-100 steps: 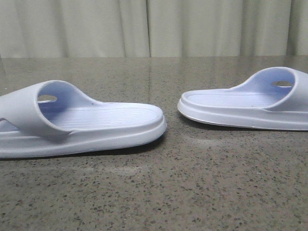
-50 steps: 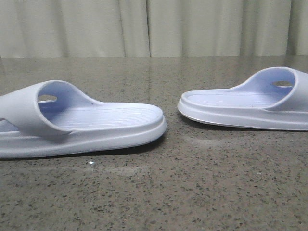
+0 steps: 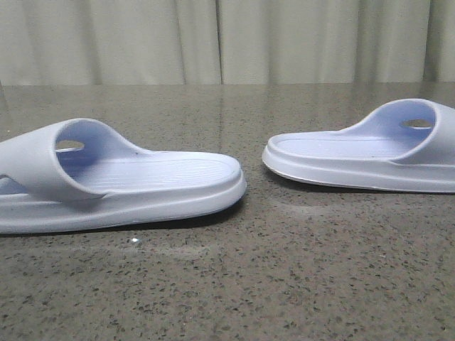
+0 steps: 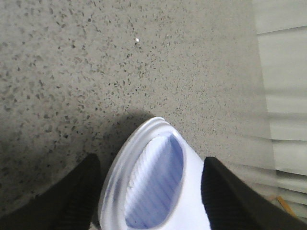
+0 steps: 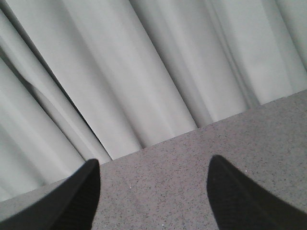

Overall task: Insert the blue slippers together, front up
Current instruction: 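Lower the left gripper onto the slipper's toe edge and close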

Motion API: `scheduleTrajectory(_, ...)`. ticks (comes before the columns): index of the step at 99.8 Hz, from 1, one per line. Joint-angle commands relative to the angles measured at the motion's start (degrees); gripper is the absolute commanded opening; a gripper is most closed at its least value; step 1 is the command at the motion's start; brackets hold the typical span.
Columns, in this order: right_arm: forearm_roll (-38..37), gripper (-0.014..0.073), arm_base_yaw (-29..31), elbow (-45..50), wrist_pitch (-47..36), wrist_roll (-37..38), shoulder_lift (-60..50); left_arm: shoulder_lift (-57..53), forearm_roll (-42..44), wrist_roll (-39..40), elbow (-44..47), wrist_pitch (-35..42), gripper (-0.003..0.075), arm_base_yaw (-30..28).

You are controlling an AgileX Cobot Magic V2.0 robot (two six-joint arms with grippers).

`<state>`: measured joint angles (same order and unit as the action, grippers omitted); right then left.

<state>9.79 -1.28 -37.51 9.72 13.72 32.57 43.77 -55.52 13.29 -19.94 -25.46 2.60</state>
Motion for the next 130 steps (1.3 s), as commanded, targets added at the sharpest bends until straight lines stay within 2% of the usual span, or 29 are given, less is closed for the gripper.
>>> scheduleTrajectory(1, -0.57, 0.0415, 0.31, -2.09, -5.12, -0.09, 0.5, 1.04, -2.14, 0.16, -1.55, 1.26, 0.0391, 0.37)
scheduleTrajectory(24, -0.57, 0.0415, 0.31, -2.09, -5.71, -0.09, 0.5, 3.23, -2.26, -0.76, -1.55, 1.22, 0.0391, 0.95)
scheduleTrajectory(91, -0.57, 0.0414, 0.31, -2.09, -5.93, -0.09, 0.5, 13.71, -21.01, -24.61, -1.77, 0.73, 0.0391, 1.63)
scheduleTrajectory(130, -0.57, 0.0414, 0.31, -2.09, -6.49, -0.09, 0.5, 17.83, -21.55, -29.03, -1.77, -3.66, 0.0391, 1.63)
